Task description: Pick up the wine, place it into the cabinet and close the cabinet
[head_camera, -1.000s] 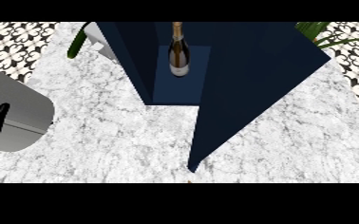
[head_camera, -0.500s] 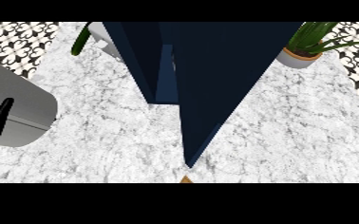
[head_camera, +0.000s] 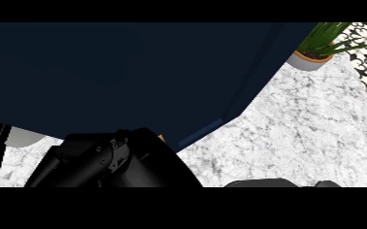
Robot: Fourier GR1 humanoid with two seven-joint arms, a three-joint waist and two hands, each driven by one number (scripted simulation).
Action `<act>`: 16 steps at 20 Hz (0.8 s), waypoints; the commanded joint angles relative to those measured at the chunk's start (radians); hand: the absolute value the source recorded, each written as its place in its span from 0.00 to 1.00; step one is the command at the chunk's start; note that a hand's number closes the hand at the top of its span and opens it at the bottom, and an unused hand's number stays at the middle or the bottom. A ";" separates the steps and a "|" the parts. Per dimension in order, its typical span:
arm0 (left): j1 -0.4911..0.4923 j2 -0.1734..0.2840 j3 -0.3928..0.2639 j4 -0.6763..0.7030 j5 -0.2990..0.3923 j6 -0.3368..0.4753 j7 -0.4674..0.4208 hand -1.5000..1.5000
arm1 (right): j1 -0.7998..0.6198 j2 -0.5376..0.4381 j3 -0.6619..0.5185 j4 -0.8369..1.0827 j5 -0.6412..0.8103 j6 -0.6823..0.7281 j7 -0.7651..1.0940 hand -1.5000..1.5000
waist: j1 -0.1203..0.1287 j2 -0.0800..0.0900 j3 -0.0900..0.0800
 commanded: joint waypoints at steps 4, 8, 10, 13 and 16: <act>-0.018 -0.044 -0.021 0.000 -0.054 0.033 0.009 0.00 | -0.307 0.038 -0.124 0.366 -0.102 -0.018 -0.111 1.00 | -0.008 -0.002 0.001; -0.060 -0.060 -0.015 0.008 -0.051 0.050 0.033 0.00 | -0.356 0.038 -0.207 0.529 -0.038 0.115 -0.185 1.00 | -0.025 0.000 0.001; -0.047 -0.078 -0.027 0.023 -0.093 0.053 0.014 0.00 | -0.396 0.039 -0.278 0.619 -0.064 0.161 -0.208 1.00 | -0.024 0.000 0.002; -0.047 -0.042 0.044 -0.033 -0.031 0.050 0.084 0.00 | -0.341 0.039 -0.301 0.724 -0.088 0.180 -0.327 1.00 | -0.019 0.001 0.002; -0.022 -0.075 0.047 0.025 -0.079 -0.004 0.025 0.00 | -0.328 0.004 -0.371 0.761 -0.099 0.260 -0.368 1.00 | -0.029 -0.002 0.002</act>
